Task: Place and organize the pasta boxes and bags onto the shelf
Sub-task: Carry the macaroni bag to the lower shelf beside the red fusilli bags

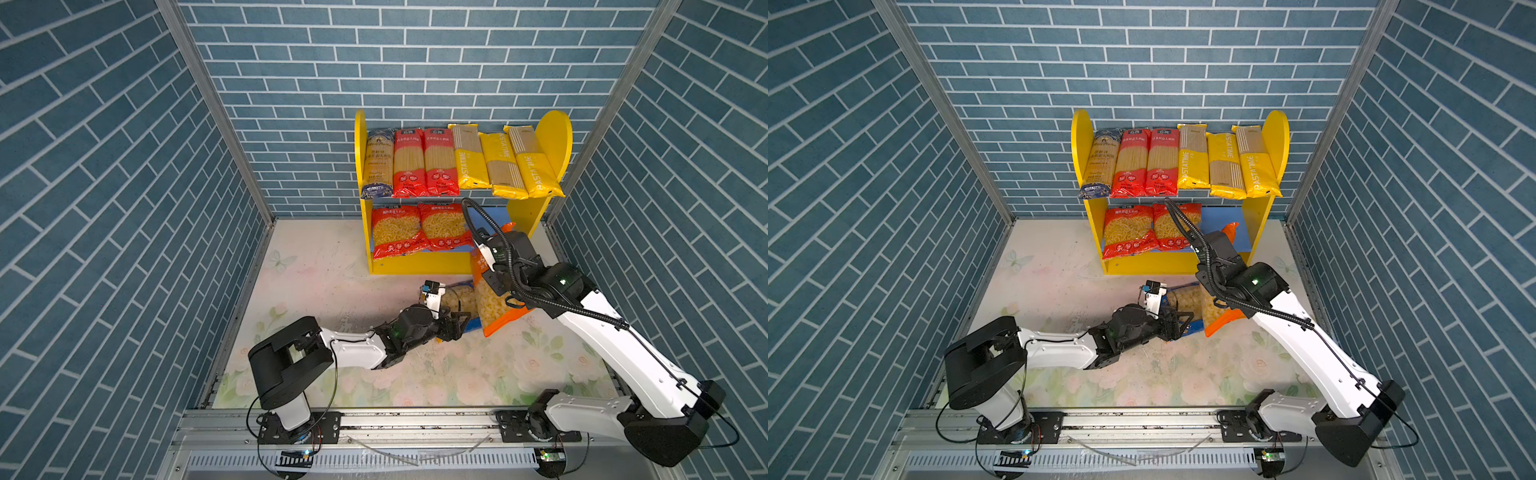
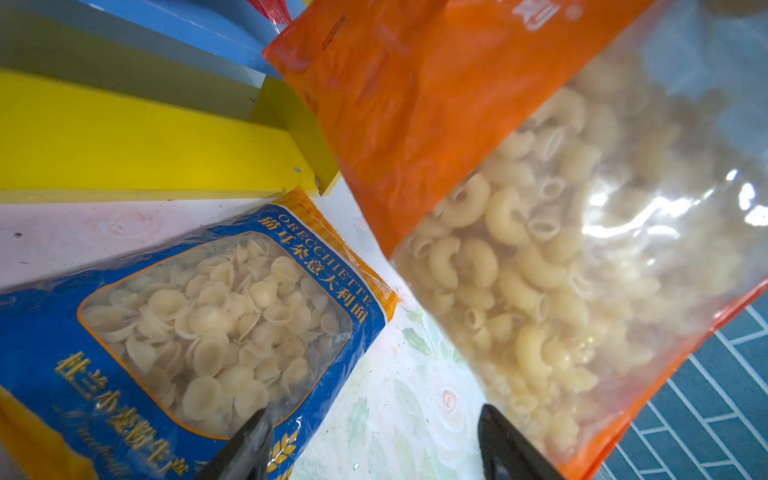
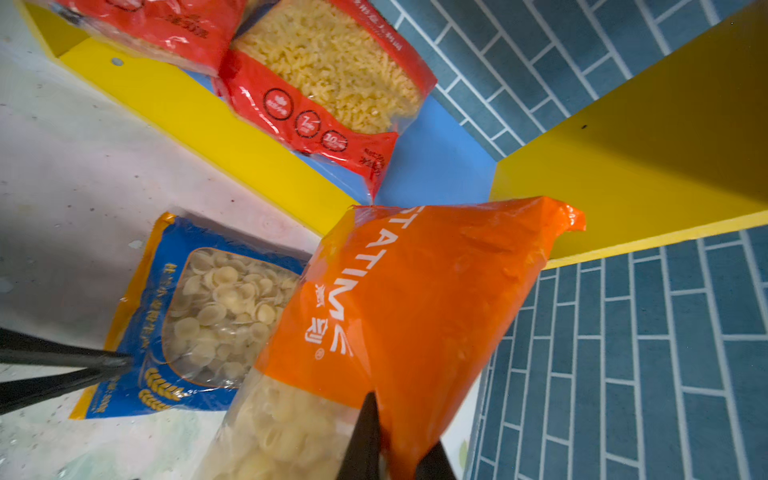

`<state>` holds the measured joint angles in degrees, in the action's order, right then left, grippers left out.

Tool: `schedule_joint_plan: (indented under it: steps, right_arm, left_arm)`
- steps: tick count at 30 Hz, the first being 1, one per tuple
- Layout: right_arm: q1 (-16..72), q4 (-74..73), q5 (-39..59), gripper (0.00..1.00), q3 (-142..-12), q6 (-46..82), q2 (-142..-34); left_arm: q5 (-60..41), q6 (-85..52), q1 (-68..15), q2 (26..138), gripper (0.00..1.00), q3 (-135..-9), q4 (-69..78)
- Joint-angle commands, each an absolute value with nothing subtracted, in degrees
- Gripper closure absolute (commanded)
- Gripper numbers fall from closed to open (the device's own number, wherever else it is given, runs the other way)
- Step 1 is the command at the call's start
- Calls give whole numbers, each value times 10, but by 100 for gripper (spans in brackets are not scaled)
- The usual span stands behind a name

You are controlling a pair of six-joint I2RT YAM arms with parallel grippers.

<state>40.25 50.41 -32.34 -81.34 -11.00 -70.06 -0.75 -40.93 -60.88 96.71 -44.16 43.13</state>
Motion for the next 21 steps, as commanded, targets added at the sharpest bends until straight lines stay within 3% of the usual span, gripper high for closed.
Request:
schedule_joint_plan:
  steps: [1, 9, 21]
  right_arm:
    - [396, 393, -392, 100, -856, -167, -695]
    - [385, 181, -432, 100, -811, -228, -714]
    - [379, 170, -471, 100, -764, -218, -664]
  left_arm:
    - [-20, -410, -612, 977, 22, -468, 459]
    - [-33, -394, -612, 1000, 22, -512, 430]
    - [-43, -387, -609, 1022, 22, -537, 417]
